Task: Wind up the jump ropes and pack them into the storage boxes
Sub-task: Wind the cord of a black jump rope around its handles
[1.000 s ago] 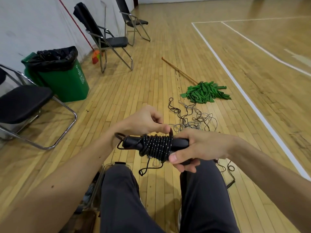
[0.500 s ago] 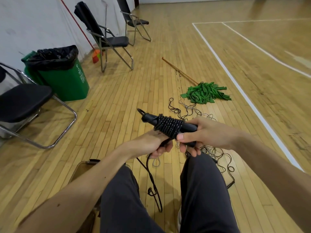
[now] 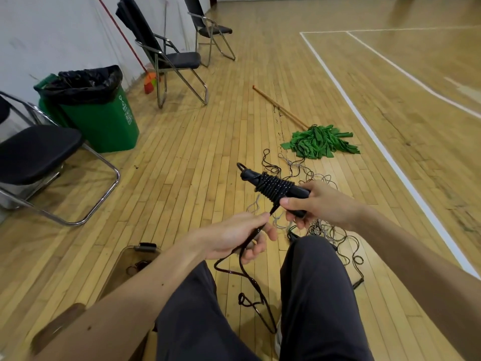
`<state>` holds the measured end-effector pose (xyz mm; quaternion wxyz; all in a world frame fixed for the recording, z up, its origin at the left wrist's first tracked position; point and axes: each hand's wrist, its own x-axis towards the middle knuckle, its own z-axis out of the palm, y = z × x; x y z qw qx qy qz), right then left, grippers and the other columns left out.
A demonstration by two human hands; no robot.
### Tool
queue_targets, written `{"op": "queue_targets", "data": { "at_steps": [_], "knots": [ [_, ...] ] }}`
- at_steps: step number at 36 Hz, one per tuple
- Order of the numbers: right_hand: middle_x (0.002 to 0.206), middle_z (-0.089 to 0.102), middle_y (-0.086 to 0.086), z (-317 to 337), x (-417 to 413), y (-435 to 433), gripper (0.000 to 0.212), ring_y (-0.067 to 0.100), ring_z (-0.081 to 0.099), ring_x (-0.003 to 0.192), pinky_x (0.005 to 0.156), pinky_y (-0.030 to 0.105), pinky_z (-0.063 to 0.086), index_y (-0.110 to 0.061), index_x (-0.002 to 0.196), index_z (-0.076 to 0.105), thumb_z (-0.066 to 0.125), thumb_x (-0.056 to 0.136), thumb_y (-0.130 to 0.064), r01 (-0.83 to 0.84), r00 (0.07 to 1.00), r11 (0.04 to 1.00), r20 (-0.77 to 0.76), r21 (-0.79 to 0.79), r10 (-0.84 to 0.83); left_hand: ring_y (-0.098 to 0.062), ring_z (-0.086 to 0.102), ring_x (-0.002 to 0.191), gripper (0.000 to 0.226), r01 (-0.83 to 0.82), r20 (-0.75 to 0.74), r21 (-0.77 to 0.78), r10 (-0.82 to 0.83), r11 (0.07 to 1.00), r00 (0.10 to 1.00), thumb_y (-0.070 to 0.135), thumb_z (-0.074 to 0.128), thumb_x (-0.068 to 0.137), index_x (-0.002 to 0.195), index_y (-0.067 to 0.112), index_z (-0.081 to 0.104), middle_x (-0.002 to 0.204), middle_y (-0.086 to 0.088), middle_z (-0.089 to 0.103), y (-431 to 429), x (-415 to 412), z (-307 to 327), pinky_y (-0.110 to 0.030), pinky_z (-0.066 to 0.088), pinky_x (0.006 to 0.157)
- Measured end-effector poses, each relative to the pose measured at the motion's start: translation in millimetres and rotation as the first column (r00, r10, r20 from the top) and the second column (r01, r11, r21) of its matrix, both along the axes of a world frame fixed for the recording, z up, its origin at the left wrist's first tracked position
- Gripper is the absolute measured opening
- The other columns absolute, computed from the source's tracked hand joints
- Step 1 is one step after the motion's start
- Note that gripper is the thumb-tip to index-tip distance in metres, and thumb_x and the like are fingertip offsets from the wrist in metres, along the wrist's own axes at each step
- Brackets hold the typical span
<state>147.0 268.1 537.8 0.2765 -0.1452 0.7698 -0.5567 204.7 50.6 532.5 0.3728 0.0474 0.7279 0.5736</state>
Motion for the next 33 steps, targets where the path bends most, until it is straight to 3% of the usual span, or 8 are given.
{"op": "queue_targets", "data": {
  "at_steps": [11, 17, 21, 25, 29, 33],
  "knots": [
    [0.076, 0.069, 0.01, -23, -13, 5, 0.026, 0.02, 0.06, 0.059, 0.054, 0.025, 0.052, -0.001, 0.102, 0.064, 0.07, 0.095, -0.025, 0.085, 0.996, 0.987, -0.042, 0.135, -0.08, -0.009, 0.052, 0.048, 0.032, 0.062, -0.12, -0.36, -0.112, 0.931, 0.986, 0.031, 0.042, 0.108, 0.108, 0.006, 0.061, 0.061, 0.001, 0.057, 0, -3, 6, -0.024, 0.046, 0.046],
    [0.075, 0.07, 0.01, -28, -16, 10, 0.027, 0.019, 0.061, 0.058, 0.055, 0.028, 0.053, -0.003, 0.103, 0.063, 0.07, 0.095, -0.028, 0.092, 0.995, 0.977, -0.057, 0.193, -0.082, -0.008, 0.053, 0.045, 0.024, -0.003, -0.26, -0.575, -0.18, 0.818, 0.949, 0.03, 0.052, 0.104, 0.103, 0.011, 0.066, 0.063, 0.001, 0.061, -6, -12, 24, -0.021, 0.046, 0.045],
    [0.072, 0.07, 0.008, -28, -13, 9, 0.029, 0.02, 0.061, 0.059, 0.053, 0.025, 0.052, -0.002, 0.1, 0.063, 0.07, 0.095, -0.03, 0.059, 0.998, 0.975, -0.01, 0.216, -0.059, -0.012, 0.058, 0.057, 0.024, -0.111, -0.446, -0.739, -0.359, 0.665, 0.82, 0.035, 0.058, 0.1, 0.106, 0.015, 0.07, 0.071, -0.002, 0.068, -4, -14, 39, -0.031, 0.054, 0.06],
    [0.074, 0.068, 0.011, -25, -6, 5, 0.029, 0.02, 0.06, 0.057, 0.054, 0.025, 0.052, -0.001, 0.1, 0.062, 0.069, 0.096, -0.028, -0.029, 0.996, 0.978, 0.083, 0.206, 0.012, -0.005, 0.046, 0.055, 0.025, -0.191, -0.534, -0.808, -0.555, 0.558, 0.638, 0.038, 0.058, 0.1, 0.103, 0.017, 0.072, 0.065, 0.007, 0.055, -1, -17, 54, -0.025, 0.034, 0.051],
    [0.076, 0.066, 0.011, -22, 4, 3, 0.025, 0.018, 0.059, 0.057, 0.057, 0.025, 0.053, -0.006, 0.088, 0.063, 0.067, 0.097, -0.028, -0.156, 0.972, 0.966, 0.204, 0.205, 0.114, -0.003, 0.044, 0.059, 0.027, -0.222, -0.548, -0.828, -0.659, 0.515, 0.515, 0.045, 0.061, 0.096, 0.103, 0.021, 0.071, 0.065, 0.011, 0.049, 0, -22, 67, -0.026, 0.033, 0.053],
    [0.074, 0.065, 0.01, -19, 13, 3, 0.028, 0.018, 0.059, 0.058, 0.057, 0.025, 0.052, -0.006, 0.082, 0.062, 0.068, 0.096, -0.029, -0.218, 0.96, 0.952, 0.221, 0.215, 0.17, -0.01, 0.049, 0.066, 0.031, -0.241, -0.56, -0.828, -0.724, 0.506, 0.403, 0.049, 0.06, 0.095, 0.098, 0.02, 0.069, 0.065, 0.013, 0.043, 2, -26, 73, -0.028, 0.042, 0.062]
  ]
}}
